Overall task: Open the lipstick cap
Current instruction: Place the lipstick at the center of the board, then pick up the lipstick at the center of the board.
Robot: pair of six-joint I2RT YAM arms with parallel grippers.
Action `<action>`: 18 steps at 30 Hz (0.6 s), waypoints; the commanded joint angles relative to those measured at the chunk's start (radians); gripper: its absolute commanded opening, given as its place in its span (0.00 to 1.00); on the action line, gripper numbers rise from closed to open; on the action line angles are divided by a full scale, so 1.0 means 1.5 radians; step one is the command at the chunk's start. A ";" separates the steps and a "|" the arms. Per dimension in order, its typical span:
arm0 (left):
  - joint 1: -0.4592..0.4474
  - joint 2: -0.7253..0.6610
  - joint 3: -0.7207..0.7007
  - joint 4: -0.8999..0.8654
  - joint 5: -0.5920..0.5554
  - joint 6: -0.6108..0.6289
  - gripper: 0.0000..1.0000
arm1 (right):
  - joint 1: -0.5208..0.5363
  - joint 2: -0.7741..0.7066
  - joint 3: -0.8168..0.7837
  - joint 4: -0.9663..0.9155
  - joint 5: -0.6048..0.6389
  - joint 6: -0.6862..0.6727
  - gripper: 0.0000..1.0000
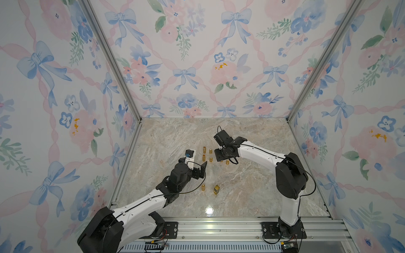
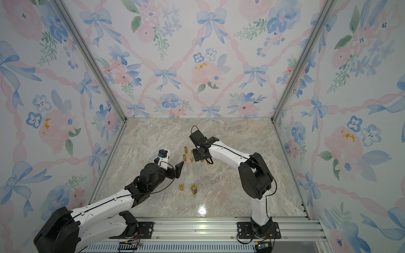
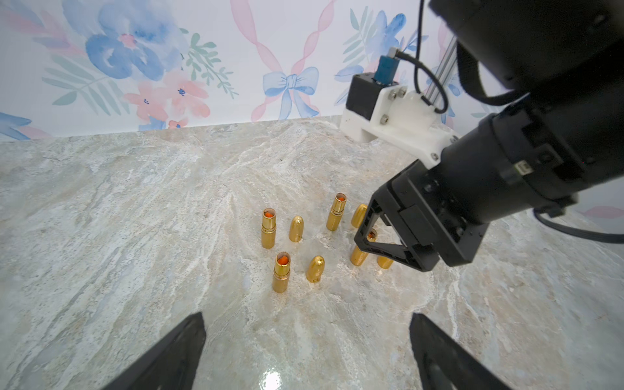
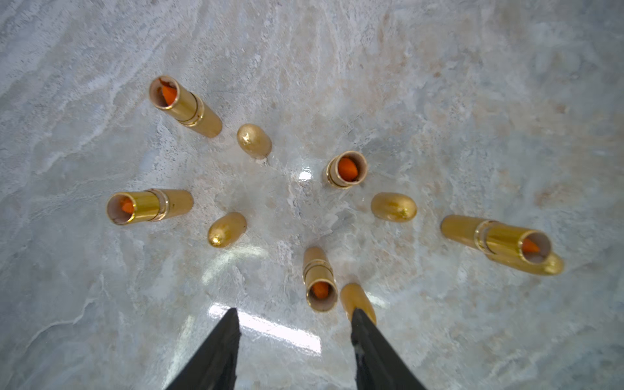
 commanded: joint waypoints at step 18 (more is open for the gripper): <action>0.040 -0.151 -0.040 -0.148 -0.121 -0.138 0.98 | 0.223 -0.076 0.047 -0.199 -0.068 0.119 0.64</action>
